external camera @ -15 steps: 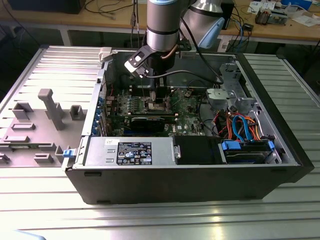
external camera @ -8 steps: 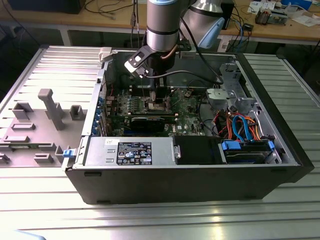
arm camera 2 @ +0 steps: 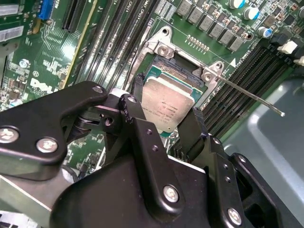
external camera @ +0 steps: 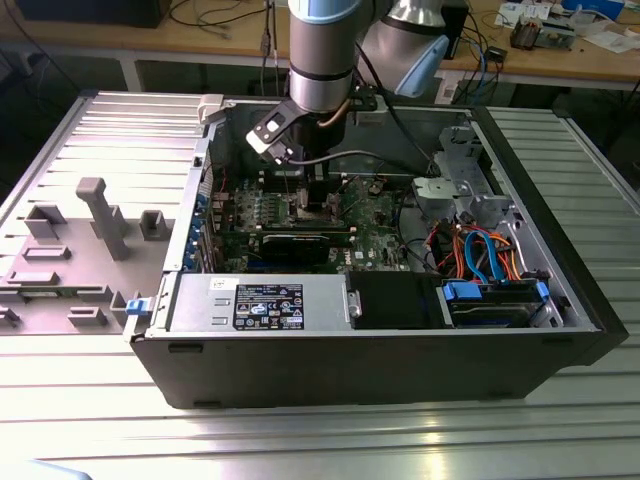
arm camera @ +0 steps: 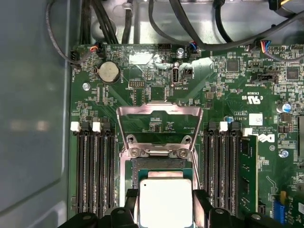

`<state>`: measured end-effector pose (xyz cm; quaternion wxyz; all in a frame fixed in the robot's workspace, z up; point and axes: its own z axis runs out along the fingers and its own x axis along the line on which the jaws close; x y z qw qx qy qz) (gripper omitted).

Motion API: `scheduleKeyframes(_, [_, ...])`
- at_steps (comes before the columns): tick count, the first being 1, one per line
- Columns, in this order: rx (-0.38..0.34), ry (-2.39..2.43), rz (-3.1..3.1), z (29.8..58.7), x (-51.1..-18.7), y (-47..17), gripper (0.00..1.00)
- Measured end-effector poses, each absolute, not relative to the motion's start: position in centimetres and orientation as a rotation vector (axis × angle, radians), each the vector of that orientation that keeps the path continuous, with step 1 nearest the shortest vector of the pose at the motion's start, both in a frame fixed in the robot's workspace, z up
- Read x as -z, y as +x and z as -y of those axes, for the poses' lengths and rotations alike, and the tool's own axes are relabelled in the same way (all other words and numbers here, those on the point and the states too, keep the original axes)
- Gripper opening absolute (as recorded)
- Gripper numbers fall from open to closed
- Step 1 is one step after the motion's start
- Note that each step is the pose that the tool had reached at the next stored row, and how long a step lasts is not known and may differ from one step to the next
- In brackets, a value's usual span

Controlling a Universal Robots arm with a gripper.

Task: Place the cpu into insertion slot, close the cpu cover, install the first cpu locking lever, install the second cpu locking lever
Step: 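Place the cpu into insertion slot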

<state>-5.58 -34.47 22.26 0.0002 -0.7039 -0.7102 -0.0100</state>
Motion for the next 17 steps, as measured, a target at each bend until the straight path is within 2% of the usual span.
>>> scheduleKeyframes(4, [0.031,-2.233,2.209,34.2,-20.7,-5.6,0.54])
scheduleKeyframes(17, [0.032,-2.233,2.209,34.1,-20.7,-5.6,0.54])
